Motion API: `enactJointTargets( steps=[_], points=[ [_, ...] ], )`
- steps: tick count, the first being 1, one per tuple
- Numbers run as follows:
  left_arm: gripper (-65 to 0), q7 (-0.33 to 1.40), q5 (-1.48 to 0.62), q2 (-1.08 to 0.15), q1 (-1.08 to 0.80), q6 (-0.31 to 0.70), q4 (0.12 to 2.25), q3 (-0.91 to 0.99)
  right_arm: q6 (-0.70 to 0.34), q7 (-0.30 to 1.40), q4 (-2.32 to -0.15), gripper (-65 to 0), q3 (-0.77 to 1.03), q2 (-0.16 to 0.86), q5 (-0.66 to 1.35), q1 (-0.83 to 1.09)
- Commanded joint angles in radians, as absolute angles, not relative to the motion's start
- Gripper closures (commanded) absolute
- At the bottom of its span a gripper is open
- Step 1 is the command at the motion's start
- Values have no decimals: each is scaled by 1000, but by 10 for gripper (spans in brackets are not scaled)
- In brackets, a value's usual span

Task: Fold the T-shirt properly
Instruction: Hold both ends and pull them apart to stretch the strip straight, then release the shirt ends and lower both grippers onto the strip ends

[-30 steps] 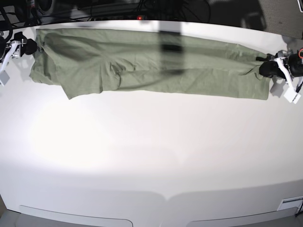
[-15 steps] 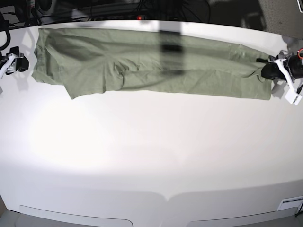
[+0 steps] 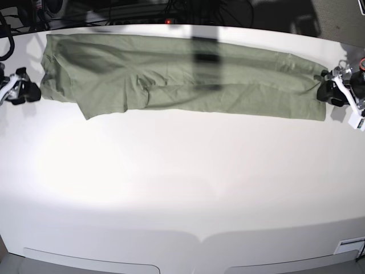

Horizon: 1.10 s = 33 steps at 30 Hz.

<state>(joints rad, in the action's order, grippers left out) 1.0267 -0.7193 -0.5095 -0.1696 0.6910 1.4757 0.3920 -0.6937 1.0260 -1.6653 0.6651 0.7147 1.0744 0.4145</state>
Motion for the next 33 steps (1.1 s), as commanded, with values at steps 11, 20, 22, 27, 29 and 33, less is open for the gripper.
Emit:
enactJointTargets(
  steps=[11, 20, 22, 27, 29, 33],
  points=[
    [-317, 1014, -849, -351, 14, 666, 1494, 504, -698, 1056, -1680, -343, 674, 559, 1075, 162],
    [-302, 1086, -891, -228, -88, 698, 1494, 508, -698, 1225, -1680, -342, 662, 376, 1021, 159],
    [-291, 1093, -891, -229, -121, 698, 1494, 508, -698, 1234, -1680, -342, 640, 377, 1021, 173],
    [-290, 1099, -891, -230, -189, 698, 1494, 508, -698, 1259, -1680, -342, 549, 376, 995, 214],
    [-290, 1099, -891, -228, -200, 698, 1493, 508, -698, 1222, -1675, -342, 494, 376, 901, 227],
    [-290, 1099, -878, -223, -199, 698, 1491, 506, -698, 1107, -1641, -342, 399, 376, 739, 233]
  ],
)
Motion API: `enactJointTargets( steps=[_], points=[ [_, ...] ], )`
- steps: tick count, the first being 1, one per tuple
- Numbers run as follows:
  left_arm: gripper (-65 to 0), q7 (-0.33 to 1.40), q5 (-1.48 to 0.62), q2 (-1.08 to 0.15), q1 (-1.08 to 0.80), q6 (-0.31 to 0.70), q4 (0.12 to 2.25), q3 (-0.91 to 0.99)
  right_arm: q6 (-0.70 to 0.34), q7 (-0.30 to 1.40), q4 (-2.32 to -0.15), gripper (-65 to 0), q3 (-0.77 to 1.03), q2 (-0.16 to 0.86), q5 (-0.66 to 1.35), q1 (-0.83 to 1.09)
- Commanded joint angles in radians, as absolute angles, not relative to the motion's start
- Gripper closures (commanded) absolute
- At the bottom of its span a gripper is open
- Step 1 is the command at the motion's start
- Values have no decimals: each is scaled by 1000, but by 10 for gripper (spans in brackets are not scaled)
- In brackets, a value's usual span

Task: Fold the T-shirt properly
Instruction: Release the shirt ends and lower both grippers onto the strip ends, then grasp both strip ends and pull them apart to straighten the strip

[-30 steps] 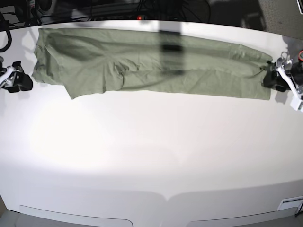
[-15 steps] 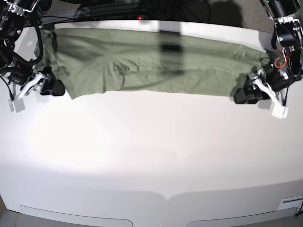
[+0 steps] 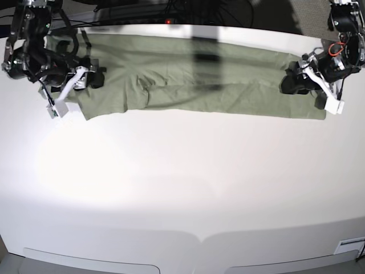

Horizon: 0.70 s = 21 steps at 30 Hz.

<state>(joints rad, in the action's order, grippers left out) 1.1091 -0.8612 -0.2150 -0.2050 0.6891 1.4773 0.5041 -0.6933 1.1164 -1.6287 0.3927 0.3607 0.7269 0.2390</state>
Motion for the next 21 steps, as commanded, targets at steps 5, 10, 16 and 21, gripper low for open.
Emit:
enactJointTargets(
  steps=[5, 10, 16, 21],
  points=[
    [-289, 1031, -743, -212, -198, 698, 1452, 486, -698, 1004, -1570, -342, 305, 376, 636, 221],
    [-289, 1007, -691, -211, -156, 698, 1345, 438, -691, 971, -1465, -342, 256, 376, 575, 148],
    [-271, 916, -509, -212, -25, 622, 1148, 403, -690, 953, -1311, -342, 255, 374, 544, 14],
    [-249, 857, -418, -219, 97, 574, 1041, 403, -619, 841, -1173, -342, 255, 374, 420, -92]
  ],
)
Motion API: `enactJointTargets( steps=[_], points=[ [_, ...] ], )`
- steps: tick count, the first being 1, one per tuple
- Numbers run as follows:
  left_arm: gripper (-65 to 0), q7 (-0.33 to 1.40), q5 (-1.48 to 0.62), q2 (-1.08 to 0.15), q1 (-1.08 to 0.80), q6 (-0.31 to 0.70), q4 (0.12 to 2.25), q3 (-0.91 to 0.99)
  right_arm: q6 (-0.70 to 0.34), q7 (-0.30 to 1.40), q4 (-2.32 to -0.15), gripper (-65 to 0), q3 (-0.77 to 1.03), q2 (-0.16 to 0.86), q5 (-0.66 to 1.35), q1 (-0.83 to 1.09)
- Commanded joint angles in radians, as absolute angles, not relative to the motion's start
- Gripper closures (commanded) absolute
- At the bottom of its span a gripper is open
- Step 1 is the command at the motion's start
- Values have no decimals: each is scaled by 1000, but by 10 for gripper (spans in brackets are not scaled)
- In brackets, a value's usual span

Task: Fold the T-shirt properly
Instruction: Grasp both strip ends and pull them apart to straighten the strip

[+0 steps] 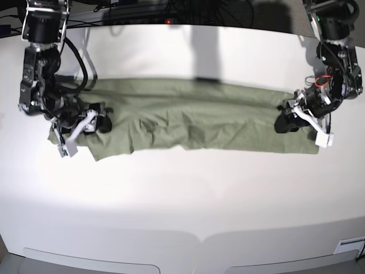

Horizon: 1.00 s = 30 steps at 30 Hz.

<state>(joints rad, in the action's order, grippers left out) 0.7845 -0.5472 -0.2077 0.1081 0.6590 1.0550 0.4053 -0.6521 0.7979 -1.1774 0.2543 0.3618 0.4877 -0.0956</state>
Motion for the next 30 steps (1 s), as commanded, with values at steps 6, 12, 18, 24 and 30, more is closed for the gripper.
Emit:
enactJointTargets(
  steps=[6, 12, 18, 24, 30],
  points=[
    [-249, 836, -346, -220, 207, 507, 1013, 403, -607, 823, -1032, -342, 255, 375, 352, -241],
    [-249, 833, -315, -219, 224, 508, 1013, 403, -601, 830, -1000, -342, 255, 377, 321, -320],
    [-249, 825, -343, -223, 224, 508, 1013, 403, -602, 865, -1000, -342, 255, 377, 357, -346],
    [-249, 790, -425, -275, 225, 508, 1015, 403, -604, 872, -1000, -342, 255, 377, 377, -346],
    [-249, 784, -431, -335, 248, 508, 1015, 405, -606, 871, -1000, -342, 255, 377, 395, -346]
  ],
)
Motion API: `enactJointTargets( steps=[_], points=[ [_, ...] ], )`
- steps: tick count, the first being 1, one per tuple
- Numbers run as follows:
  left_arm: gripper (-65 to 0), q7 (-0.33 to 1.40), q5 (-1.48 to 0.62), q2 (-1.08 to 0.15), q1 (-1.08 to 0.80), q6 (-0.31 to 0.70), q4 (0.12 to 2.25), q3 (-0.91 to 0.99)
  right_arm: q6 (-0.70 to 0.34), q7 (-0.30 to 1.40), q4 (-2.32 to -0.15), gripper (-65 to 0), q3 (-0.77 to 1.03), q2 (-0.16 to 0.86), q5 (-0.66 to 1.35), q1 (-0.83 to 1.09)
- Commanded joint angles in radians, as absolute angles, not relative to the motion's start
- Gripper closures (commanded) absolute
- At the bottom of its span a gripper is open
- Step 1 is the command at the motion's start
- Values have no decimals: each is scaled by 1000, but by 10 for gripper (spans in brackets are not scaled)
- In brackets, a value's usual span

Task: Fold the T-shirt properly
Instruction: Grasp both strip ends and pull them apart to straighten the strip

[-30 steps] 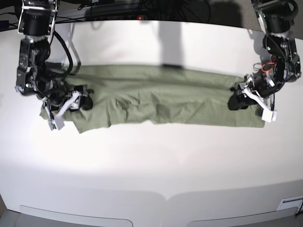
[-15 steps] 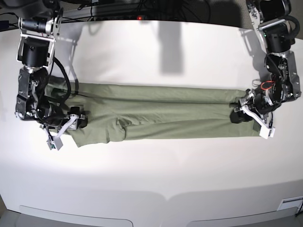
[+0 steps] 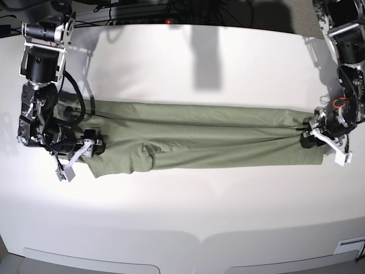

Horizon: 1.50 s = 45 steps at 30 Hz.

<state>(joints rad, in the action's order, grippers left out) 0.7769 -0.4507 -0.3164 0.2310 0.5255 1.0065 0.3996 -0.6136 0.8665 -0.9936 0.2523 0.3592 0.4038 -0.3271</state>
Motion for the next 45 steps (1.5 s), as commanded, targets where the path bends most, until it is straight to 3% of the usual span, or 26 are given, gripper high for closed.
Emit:
enactJointTargets(
  steps=[1, 5, 16, 18, 23, 27, 30, 34, 45],
  points=[
    [-249, 783, -432, -344, 255, 508, 1016, 405, -611, 871, -1001, -342, 255, 377, 411, -346],
    [-251, 784, -456, -365, 291, 508, 1017, 405, -698, 875, -1033, -342, 255, 377, 512, -346],
    [-252, 782, -506, -366, 304, 508, 1017, 405, -698, 914, -1164, -342, 255, 377, 580, -371],
    [-281, 744, -498, -366, 302, 508, 1017, 405, -698, 914, -1164, -342, 255, 377, 580, -371],
    [-447, 679, -461, -366, 302, 508, 1017, 405, -698, 912, -1164, -342, 255, 377, 580, -371],
    [-451, 670, -462, -366, 301, 508, 1017, 405, -698, 894, -1164, -342, 255, 377, 575, -379],
    [-451, 672, -463, -366, 300, 508, 1017, 405, -686, 799, -1161, -342, 255, 376, 440, -394],
    [-451, 672, -500, -363, 300, 508, 1017, 405, -595, 802, -1073, -341, 255, 377, 294, -480],
    [-451, 688, -551, -363, 302, 508, 1017, 405, -561, 837, -593, -341, 255, 375, 329, -719]
  ],
)
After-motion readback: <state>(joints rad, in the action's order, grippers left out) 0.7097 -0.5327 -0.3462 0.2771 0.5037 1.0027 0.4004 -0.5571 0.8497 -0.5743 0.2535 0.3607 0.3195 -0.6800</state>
